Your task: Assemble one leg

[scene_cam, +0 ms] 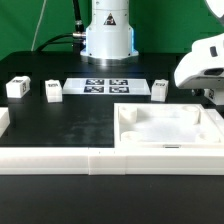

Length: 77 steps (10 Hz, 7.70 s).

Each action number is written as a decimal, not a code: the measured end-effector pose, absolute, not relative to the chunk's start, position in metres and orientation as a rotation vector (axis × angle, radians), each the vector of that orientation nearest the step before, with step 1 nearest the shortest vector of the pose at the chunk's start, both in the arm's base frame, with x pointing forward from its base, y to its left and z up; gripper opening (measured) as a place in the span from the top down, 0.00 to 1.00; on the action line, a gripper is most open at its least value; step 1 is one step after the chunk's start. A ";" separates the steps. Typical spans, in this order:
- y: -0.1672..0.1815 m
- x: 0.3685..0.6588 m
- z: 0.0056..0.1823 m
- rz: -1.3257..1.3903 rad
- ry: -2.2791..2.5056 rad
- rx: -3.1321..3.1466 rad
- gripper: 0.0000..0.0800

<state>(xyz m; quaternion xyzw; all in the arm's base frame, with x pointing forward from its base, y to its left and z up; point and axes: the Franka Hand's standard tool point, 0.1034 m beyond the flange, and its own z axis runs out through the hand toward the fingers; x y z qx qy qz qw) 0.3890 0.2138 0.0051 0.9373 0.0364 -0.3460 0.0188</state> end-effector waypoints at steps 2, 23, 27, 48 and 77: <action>0.213 0.389 0.005 -1.074 0.112 2.910 0.56; 0.167 0.465 0.090 0.128 0.154 3.229 0.64; 0.157 0.481 0.109 0.763 0.199 3.172 0.64; 0.125 0.621 0.102 0.847 0.483 3.032 0.64; 0.112 0.602 0.055 0.875 0.445 3.016 0.64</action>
Offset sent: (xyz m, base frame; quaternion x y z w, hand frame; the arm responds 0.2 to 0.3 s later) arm 0.0000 0.0000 0.0000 0.0000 0.0000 0.0000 1.0000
